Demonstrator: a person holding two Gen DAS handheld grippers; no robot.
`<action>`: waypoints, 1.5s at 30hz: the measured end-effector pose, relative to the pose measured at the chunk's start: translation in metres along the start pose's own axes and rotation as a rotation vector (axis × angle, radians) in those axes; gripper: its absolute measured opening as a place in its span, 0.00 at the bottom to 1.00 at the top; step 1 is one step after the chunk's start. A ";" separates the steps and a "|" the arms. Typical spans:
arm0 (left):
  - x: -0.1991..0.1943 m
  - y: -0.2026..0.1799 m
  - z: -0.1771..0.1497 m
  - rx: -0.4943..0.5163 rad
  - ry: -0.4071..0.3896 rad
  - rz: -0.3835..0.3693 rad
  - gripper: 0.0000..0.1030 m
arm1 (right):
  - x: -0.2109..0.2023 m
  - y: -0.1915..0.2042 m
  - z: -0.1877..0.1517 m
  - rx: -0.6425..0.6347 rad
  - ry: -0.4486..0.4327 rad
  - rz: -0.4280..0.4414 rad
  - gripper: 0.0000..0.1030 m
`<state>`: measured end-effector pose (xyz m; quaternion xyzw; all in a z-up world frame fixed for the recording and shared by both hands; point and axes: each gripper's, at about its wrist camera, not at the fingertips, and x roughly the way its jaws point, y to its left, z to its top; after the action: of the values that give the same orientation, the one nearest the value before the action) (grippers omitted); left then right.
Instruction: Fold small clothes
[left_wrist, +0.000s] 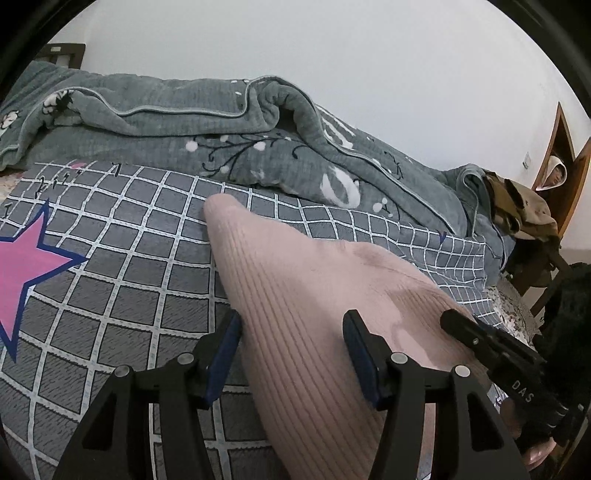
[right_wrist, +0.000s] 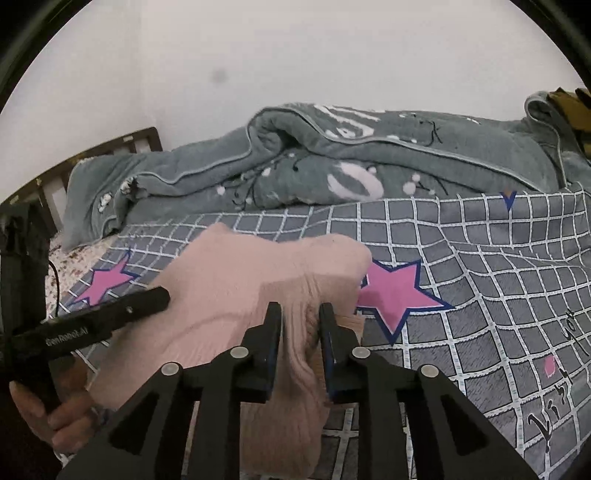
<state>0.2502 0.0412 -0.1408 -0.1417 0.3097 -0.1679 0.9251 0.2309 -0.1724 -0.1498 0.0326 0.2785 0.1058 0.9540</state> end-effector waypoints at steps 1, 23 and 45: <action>-0.002 -0.001 -0.001 0.006 -0.005 0.001 0.54 | 0.000 0.000 0.000 0.002 0.000 0.000 0.24; -0.018 -0.016 -0.014 0.074 -0.040 0.039 0.56 | 0.000 0.003 -0.010 -0.011 0.030 -0.050 0.16; -0.029 -0.016 -0.022 0.120 -0.045 0.087 0.57 | -0.010 0.037 -0.031 -0.191 0.016 -0.065 0.20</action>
<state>0.2113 0.0344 -0.1367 -0.0761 0.2842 -0.1423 0.9451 0.1997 -0.1384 -0.1663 -0.0684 0.2758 0.1011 0.9534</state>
